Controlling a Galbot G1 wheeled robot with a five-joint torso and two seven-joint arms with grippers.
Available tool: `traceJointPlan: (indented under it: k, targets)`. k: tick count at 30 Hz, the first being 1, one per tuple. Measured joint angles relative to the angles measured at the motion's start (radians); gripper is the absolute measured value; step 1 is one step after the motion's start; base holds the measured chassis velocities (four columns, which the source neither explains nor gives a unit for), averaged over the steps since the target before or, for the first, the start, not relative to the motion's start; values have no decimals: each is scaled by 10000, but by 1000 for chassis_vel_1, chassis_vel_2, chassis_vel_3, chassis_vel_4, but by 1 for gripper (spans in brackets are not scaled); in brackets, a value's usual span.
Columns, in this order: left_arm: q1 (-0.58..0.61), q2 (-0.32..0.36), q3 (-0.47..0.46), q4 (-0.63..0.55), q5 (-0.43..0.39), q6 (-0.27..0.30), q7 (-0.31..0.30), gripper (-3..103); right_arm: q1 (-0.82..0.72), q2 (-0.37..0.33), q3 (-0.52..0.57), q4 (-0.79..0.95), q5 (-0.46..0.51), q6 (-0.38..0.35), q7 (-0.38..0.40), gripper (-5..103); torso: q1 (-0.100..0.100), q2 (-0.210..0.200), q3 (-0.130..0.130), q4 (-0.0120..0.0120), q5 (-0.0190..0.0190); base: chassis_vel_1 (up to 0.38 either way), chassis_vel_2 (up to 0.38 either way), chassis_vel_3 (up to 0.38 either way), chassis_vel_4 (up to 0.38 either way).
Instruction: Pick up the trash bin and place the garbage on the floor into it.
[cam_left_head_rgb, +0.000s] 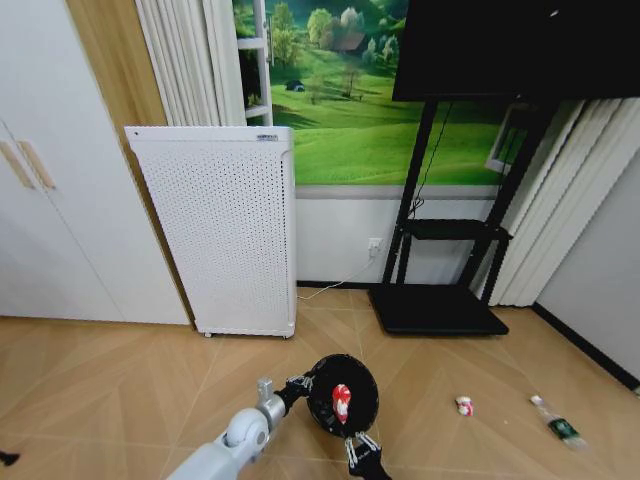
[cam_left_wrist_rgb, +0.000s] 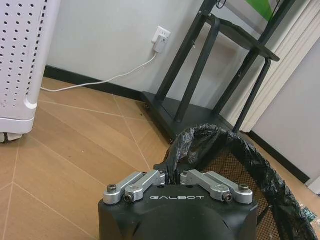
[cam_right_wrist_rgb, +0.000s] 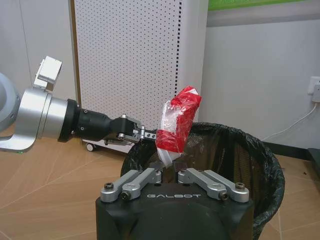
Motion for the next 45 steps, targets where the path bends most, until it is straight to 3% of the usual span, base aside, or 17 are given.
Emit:
traceJointPlan:
  k: [4,5,12,16,17,18,20,24,26,28,30,35,45]
  targets:
    - [114,28,-84,-99,32,0,16,7,-46,23,-52,30,140,-8,-88,10,0,0,0,0,0,0,0,0,0]
    - [173,43,-123,-165,37,0,28,7,-84,31,-74,74,227,-26,-155,20,0,0,0,0,0,0,0,0,0]
    - [530,83,-440,-366,157,20,104,7,-168,119,42,198,254,-36,109,53,0,0,1,-2,-2,0,0,0,0]
    - [688,113,-795,-466,193,26,88,7,-183,166,147,307,311,-9,282,58,0,0,0,-3,-2,0,0,0,0]
    - [959,203,-1392,-667,265,108,-97,7,-206,203,296,439,364,32,371,70,0,0,0,-3,-3,0,0,0,0]
    - [1142,279,-1742,-812,340,119,-175,7,-219,209,381,522,415,37,398,70,0,0,0,-1,-1,0,0,0,0]
    - [1629,508,-2489,-1280,425,144,-314,7,-250,229,587,696,520,-1,425,82,0,0,0,0,-1,0,0,0,0]
    - [2078,825,-3082,-1970,572,140,-368,7,-369,339,896,904,595,-141,517,91,0,0,1,6,0,0,0,0,0]
    - [2183,1194,-3348,-2594,607,131,-382,7,-718,783,1450,1121,525,-79,573,99,0,0,0,-9,-3,0,0,0,0]
    - [2343,1255,-3516,-2833,604,129,-384,7,-722,885,1559,1185,524,-73,585,100,0,1,0,-15,-5,0,0,0,0]
    - [3190,1309,-4331,-3501,558,142,-420,7,-561,1064,1730,1367,600,-147,601,100,-1,0,0,-2,-2,-29,-8,-11,-8]
    - [4438,1144,-5643,-4158,540,143,-475,7,-299,1109,1935,1429,861,-265,654,100,-1,0,0,3,0,-22,-38,44,53]
    - [5241,860,-6748,-4466,484,65,-397,7,26,1412,2293,1295,1231,-403,870,100,-1,1,1,-3,0,-173,-166,165,161]
